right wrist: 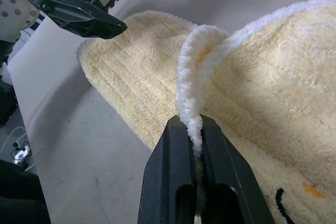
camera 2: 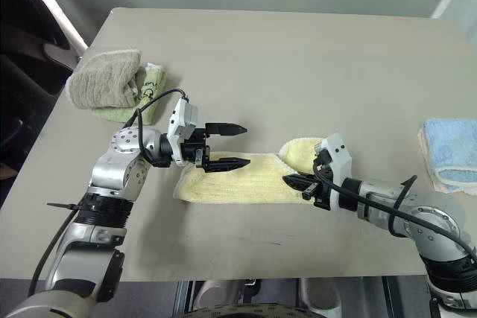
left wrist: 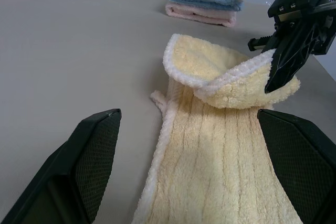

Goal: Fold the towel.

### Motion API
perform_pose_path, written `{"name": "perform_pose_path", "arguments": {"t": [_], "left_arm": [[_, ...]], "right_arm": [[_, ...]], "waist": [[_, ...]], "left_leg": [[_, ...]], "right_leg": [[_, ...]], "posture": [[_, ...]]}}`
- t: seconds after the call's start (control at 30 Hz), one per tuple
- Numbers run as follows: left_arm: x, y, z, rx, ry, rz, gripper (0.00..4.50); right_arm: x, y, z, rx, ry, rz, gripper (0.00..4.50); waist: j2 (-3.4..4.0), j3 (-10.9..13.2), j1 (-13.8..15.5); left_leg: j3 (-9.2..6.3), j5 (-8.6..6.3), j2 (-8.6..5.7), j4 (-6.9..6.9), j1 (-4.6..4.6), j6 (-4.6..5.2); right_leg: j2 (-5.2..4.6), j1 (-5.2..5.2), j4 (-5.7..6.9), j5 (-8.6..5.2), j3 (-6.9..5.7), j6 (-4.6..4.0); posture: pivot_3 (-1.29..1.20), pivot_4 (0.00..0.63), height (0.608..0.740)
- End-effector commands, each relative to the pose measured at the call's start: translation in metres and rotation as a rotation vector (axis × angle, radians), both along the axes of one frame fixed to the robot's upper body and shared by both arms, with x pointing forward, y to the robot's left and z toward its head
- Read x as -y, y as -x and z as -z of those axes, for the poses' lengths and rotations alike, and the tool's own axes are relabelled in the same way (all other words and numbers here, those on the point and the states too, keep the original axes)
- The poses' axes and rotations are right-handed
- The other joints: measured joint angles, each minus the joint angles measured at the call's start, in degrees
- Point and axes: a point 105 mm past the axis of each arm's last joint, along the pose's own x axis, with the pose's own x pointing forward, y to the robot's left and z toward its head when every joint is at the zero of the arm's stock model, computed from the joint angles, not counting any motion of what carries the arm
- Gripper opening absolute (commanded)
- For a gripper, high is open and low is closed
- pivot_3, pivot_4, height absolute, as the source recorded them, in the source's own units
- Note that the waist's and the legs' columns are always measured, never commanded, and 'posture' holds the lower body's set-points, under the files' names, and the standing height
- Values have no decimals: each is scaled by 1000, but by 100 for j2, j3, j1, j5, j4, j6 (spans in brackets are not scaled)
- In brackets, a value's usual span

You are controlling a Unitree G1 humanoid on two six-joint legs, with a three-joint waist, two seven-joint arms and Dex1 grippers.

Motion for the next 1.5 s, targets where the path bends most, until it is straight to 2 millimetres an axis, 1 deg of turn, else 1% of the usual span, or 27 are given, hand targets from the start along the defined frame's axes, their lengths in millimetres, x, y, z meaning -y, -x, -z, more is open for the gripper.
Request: {"name": "perform_pose_path", "arguments": {"t": [0.03,0.07,0.13,0.33,0.43,0.47,0.53,0.57,0.67,0.77,0.87,0.9,0.93,0.97,1.0,1.03,1.07,1.1,1.13,1.17,1.2,1.23,1.3,1.4,1.47,1.5], "left_arm": [[-1,-2,-8,37,6,4,4500],[-1,-2,-7,37,5,4,4500],[-2,-4,-8,38,5,1,4500],[-5,-6,-5,39,5,-4,4500],[-4,-8,-7,33,32,-8,4500],[-3,-8,-11,20,59,-5,4500],[-1,-6,-18,-10,107,16,4134],[1,-1,-22,-23,128,47,3941],[5,4,-33,-30,173,76,2961],[7,5,-37,-37,189,78,1968],[7,6,-38,-41,190,76,899],[16,7,-45,-31,207,96,560],[41,10,-51,-21,232,149,208],[58,15,-55,-13,249,189,0],[70,18,-58,-9,259,213,0],[74,19,-59,-8,263,221,0],[75,19,-59,-9,263,219,0],[75,19,-59,-10,263,218,0],[90,23,-47,-21,248,260,0],[104,26,-38,-35,244,289,0],[117,29,-29,-56,246,309,0],[126,32,-23,-72,242,332,0],[133,36,-16,-75,232,357,0],[137,38,-12,-57,220,377,0],[140,41,-5,-42,186,403,0],[141,40,1,-24,149,403,0]], "right_arm": [[-11,7,-6,25,-24,-70,516],[-13,8,-7,26,-28,-80,687],[-13,10,-8,30,-30,-100,1438],[-14,15,-12,42,-42,-131,3293],[-10,17,-28,82,-93,-130,4296],[-6,17,-34,84,-129,-111,4448],[2,15,-42,93,-158,-86,4500],[6,14,-47,122,-156,-69,4500],[19,9,-61,185,-210,4,3916],[23,10,-66,205,-234,16,2973],[23,11,-67,206,-236,17,1906],[28,8,-67,236,-224,37,1558],[35,2,-65,262,-210,71,1236],[41,-2,-63,280,-198,95,900],[44,-5,-62,291,-191,107,558],[45,-6,-60,295,-189,110,171],[46,-6,-60,300,-189,108,19],[46,-6,-60,304,-189,107,19],[50,-15,-53,325,-187,149,19],[53,-22,-45,330,-178,180,19],[55,-26,-38,321,-176,193,19],[55,-28,-31,314,-172,196,19],[54,-29,-25,313,-165,190,19],[55,-31,-20,325,-152,190,19],[56,-32,-12,303,-137,199,19],[60,-32,-7,305,-119,219,19]], "waist": [[0,0,0],[0,0,-2],[0,0,-1],[0,0,0],[0,0,7],[0,0,11],[-1,0,20],[-2,0,17],[-2,0,19],[-2,0,17],[-2,0,14],[-2,0,13],[-2,1,23],[-4,2,56],[-4,2,103],[-4,2,140],[-4,2,138],[-4,2,115],[-3,1,71],[-6,-1,44],[-6,-1,33],[-3,1,35],[-1,3,47],[1,3,32],[1,3,22],[1,3,26]], "left_leg": [[0,0,0,0,0,0],[-1,0,0,0,0,-1],[0,-1,0,0,0,-1],[-1,-2,0,0,-1,-3],[-2,-2,0,-1,-2,-4],[-2,-3,-1,0,-3,-4],[-2,-3,-2,1,-8,-3],[-2,-3,-2,1,-8,-3],[-3,-6,-1,-1,-7,-8],[-4,-8,0,-2,-5,-12],[-3,-8,1,-3,-3,-12],[-4,-7,1,-3,-2,-12],[-3,-7,1,-3,-3,-11],[-4,-7,0,-1,-3,-10],[-6,-2,-1,0,-5,-2],[-10,6,-3,1,-9,17],[-11,8,-4,1,-8,23],[-9,6,-4,0,-8,22],[-1,-1,-2,-1,-1,9],[1,0,-2,-8,2,10],[1,-1,2,-8,13,8],[-1,-2,1,-6,23,12],[2,-2,-3,-3,22,22],[6,-1,0,-4,13,20],[6,1,2,-5,16,16],[4,1,3,-6,18,15]], "right_leg": [[0,0,0,0,0,0],[0,0,0,0,0,0],[0,-1,0,0,0,-1],[0,-1,0,-2,0,-4],[0,-2,0,-3,-1,-4],[0,-2,0,-3,0,-3],[0,-2,-1,-4,0,-4],[0,-1,-2,-8,1,-11],[1,-2,-4,-10,0,-11],[2,-2,-2,-10,-1,-7],[2,-2,-1,-10,-1,-6],[2,-1,-1,-10,-1,-5],[2,-1,-1,-10,0,-4],[1,0,-2,-9,0,-2],[0,7,-4,-6,-1,4],[-6,15,-13,-7,0,3],[-8,22,-36,-6,0,-6],[-8,32,-50,4,0,-15],[-5,33,-70,23,-1,-21],[-3,37,-76,41,-1,13],[2,47,-85,51,0,24],[1,58,-87,51,0,27],[-8,58,-87,55,4,34],[-6,47,-83,56,2,35],[-1,48,-82,57,3,33],[0,50,-83,57,3,31]], "posture": [[0,150,733],[0,150,733],[0,150,733],[0,150,733],[0,150,733],[0,150,733],[0,150,733],[0,150,733],[0,150,733],[0,150,733],[0,150,733],[0,150,733],[0,150,733],[0,150,733],[0,150,733],[0,150,733],[0,150,733],[0,150,733],[0,150,733],[0,150,733],[0,150,733],[0,150,733],[0,150,733],[0,150,733],[0,150,733],[0,150,733]]}}
